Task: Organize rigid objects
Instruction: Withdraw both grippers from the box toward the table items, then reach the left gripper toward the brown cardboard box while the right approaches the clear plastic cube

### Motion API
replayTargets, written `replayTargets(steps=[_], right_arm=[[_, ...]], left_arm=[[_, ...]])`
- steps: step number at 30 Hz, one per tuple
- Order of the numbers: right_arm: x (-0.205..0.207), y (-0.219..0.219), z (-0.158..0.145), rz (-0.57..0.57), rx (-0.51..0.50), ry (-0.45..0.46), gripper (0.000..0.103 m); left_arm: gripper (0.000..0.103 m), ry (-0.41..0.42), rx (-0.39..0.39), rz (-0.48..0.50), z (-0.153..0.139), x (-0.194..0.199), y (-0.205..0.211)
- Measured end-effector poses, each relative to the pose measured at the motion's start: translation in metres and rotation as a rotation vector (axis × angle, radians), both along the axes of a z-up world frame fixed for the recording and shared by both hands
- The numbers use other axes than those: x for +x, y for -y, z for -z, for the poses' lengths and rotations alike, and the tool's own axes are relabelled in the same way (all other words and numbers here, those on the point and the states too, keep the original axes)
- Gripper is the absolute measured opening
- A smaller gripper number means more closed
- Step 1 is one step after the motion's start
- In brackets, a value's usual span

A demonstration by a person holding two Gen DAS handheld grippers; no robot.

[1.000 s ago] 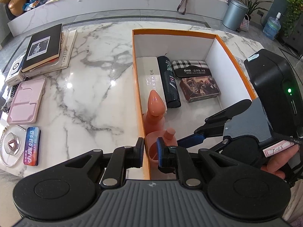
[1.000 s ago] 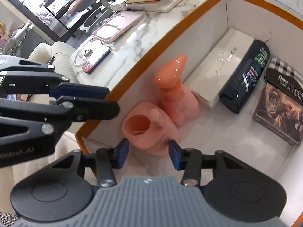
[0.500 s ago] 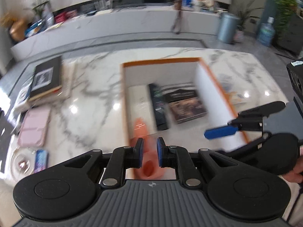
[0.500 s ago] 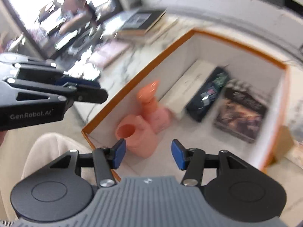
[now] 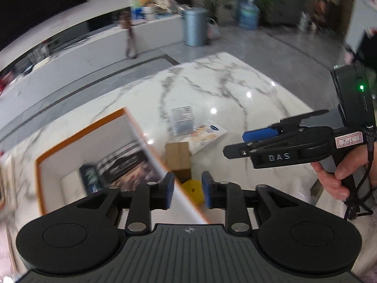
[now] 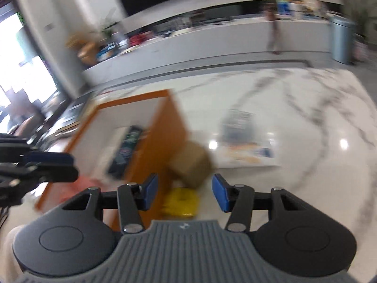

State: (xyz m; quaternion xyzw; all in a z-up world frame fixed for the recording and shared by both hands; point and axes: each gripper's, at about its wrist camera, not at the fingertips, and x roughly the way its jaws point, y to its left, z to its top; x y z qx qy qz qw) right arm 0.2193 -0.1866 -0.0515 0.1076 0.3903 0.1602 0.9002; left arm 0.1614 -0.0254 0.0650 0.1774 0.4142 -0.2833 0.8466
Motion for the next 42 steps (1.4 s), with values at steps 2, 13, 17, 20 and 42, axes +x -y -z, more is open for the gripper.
replayTargets(steps=[2, 13, 17, 20, 42], right_arm=[[0.006, 0.007, 0.011, 0.039, -0.003, 0.014, 0.053], [0.039, 0.032, 0.050, 0.101, 0.010, 0.031, 0.052], [0.051, 0.044, 0.056, 0.130, 0.025, 0.039, 0.053], [0.054, 0.049, 0.057, 0.136, 0.036, 0.051, 0.054], [0.110, 0.019, 0.077, -0.051, -0.033, 0.123, 0.067]], left_arm=[[0.042, -0.008, 0.046, 0.039, 0.012, 0.016, 0.020], [0.070, -0.179, 0.288, 0.094, 0.075, 0.101, 0.080], [0.071, -0.266, 0.382, 0.078, 0.094, 0.127, 0.091], [0.073, -0.313, 0.452, 0.092, 0.106, 0.137, 0.097], [0.058, -0.326, 0.610, 0.198, 0.127, 0.137, 0.105]])
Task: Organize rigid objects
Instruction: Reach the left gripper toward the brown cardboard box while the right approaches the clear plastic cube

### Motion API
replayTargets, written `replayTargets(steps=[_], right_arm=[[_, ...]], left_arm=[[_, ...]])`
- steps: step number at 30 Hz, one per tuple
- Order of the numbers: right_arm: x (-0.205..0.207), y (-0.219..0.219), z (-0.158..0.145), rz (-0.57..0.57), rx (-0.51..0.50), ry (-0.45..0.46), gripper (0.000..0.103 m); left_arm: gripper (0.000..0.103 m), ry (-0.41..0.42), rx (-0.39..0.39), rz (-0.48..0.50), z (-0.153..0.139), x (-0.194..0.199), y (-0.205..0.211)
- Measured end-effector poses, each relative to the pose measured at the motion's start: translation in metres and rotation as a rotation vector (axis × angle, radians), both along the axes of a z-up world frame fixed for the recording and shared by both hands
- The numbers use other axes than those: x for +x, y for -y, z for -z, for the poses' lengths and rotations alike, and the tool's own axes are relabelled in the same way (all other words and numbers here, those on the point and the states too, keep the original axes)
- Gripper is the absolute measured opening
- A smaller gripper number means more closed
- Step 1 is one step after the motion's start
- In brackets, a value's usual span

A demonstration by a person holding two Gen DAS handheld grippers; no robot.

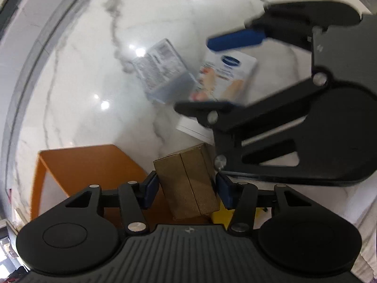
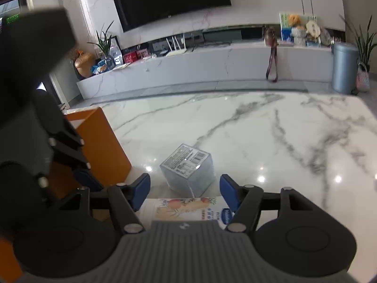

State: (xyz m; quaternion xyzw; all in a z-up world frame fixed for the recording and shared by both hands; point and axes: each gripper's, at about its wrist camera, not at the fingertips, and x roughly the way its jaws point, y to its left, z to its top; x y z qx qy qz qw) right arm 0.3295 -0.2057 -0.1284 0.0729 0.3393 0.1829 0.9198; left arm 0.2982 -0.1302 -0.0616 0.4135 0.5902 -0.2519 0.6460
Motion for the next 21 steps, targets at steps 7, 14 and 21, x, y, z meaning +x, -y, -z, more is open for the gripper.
replayTargets(steps=[7, 14, 21], right_arm=[[0.021, 0.001, 0.004, 0.086, 0.065, -0.057, 0.084], [0.048, -0.018, 0.015, 0.138, 0.071, -0.121, 0.085], [0.048, -0.017, 0.022, 0.110, 0.055, -0.146, 0.065]], left_arm=[[0.056, 0.021, 0.005, -0.021, -0.002, 0.021, 0.003], [0.055, 0.025, -0.008, -0.033, -0.003, 0.030, 0.001], [0.055, 0.045, -0.022, -0.037, -0.005, 0.032, -0.001]])
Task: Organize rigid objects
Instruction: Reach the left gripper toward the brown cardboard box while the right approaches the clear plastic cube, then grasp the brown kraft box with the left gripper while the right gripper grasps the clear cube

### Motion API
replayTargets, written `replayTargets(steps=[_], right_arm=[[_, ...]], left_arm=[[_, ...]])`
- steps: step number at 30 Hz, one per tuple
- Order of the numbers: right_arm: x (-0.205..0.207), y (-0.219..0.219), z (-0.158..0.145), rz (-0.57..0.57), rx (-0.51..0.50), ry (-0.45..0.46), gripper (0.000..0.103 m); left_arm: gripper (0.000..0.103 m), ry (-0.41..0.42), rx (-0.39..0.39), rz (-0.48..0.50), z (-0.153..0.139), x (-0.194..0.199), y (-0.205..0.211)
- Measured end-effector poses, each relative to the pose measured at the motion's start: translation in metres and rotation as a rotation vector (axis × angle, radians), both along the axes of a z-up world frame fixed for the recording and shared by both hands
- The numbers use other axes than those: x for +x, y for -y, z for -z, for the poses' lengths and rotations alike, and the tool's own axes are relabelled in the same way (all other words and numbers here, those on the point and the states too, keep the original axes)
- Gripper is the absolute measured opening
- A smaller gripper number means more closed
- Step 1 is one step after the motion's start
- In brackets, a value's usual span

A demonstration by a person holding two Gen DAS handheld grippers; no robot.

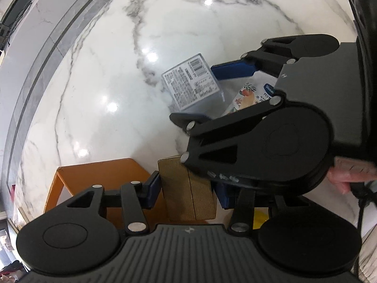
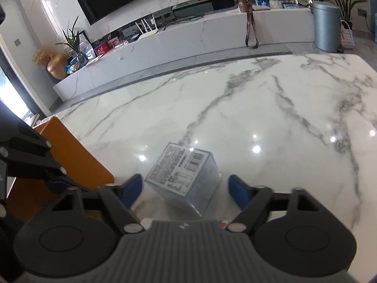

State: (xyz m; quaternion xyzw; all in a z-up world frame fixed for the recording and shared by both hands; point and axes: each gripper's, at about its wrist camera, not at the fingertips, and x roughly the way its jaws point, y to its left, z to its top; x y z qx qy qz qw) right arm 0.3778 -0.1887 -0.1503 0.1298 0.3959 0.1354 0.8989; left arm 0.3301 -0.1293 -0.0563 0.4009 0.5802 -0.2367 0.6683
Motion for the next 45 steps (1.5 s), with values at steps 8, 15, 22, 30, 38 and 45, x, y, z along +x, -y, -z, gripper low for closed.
replayTargets(steps=[8, 15, 22, 30, 38, 45], right_arm=[[-0.009, 0.029, -0.008, 0.042, 0.039, -0.023, 0.057], [-0.035, 0.061, -0.023, 0.095, 0.109, -0.006, 0.052], [-0.063, 0.062, -0.043, 0.092, 0.101, 0.016, 0.052], [-0.128, 0.046, -0.070, 0.039, 0.136, 0.096, 0.052], [-0.175, 0.002, -0.121, -0.166, 0.197, 0.238, 0.052], [-0.181, -0.073, -0.151, -0.398, 0.047, 0.273, 0.052]], left_arm=[[0.056, 0.014, -0.011, 0.004, -0.001, -0.001, 0.001], [0.054, 0.105, -0.073, -0.007, -0.026, -0.017, -0.004], [0.053, 0.144, -0.232, -0.030, -0.080, -0.070, -0.012], [0.053, 0.185, -0.310, -0.047, -0.120, -0.116, -0.062], [0.053, 0.197, -0.251, -0.061, -0.118, -0.138, -0.131], [0.053, 0.147, -0.184, 0.079, -0.085, -0.135, -0.156]])
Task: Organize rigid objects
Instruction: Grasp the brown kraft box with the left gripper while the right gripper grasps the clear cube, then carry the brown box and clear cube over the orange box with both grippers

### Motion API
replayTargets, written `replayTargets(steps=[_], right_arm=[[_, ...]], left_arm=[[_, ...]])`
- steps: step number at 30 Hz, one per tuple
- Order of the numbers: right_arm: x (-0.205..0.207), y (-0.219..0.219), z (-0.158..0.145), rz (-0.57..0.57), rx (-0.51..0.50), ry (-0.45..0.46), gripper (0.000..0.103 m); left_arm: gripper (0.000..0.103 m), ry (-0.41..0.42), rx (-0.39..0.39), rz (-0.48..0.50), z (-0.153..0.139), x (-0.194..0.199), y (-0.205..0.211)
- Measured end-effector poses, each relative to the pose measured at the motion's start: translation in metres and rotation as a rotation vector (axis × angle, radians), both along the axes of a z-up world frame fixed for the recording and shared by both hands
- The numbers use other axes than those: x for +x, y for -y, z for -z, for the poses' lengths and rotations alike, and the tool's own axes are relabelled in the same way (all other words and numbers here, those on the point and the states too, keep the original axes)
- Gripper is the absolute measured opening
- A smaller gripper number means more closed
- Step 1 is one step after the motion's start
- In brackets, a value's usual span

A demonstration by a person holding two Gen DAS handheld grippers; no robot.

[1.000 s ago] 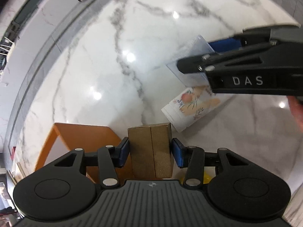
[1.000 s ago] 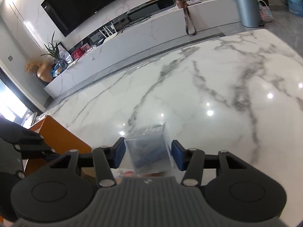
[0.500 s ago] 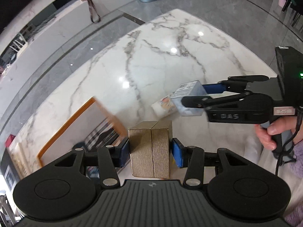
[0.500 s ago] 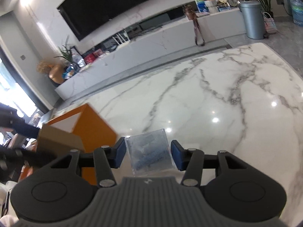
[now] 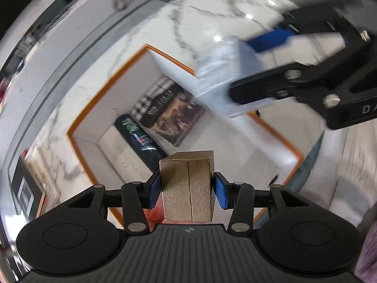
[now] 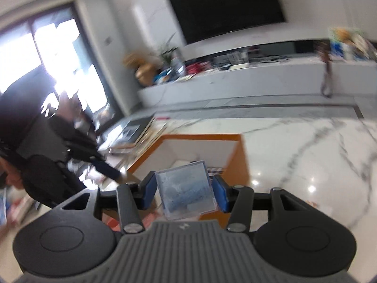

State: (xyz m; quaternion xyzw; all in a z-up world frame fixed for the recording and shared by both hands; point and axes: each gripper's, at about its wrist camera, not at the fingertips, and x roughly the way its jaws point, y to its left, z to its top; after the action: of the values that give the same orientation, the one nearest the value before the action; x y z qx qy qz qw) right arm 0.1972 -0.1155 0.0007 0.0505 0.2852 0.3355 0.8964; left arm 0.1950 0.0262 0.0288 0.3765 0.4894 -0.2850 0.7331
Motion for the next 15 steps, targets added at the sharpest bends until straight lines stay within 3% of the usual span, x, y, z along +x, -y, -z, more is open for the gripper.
replayTargets(steps=[4, 8, 15], right_arm=[[0.009, -0.039, 0.001, -0.102, -0.154, 0.028, 0.052], [0.020, -0.063, 0.016, -0.179, -0.298, 0.036, 0.052], [0.038, -0.074, 0.042, -0.268, -0.435, 0.023, 0.051]], left_arm=[[0.053, -0.025, 0.050, 0.107, 0.030, 0.003, -0.001], [0.053, -0.071, 0.061, 0.152, 0.054, 0.015, -0.006], [0.053, -0.213, 0.058, 0.274, 0.082, 0.027, -0.008]])
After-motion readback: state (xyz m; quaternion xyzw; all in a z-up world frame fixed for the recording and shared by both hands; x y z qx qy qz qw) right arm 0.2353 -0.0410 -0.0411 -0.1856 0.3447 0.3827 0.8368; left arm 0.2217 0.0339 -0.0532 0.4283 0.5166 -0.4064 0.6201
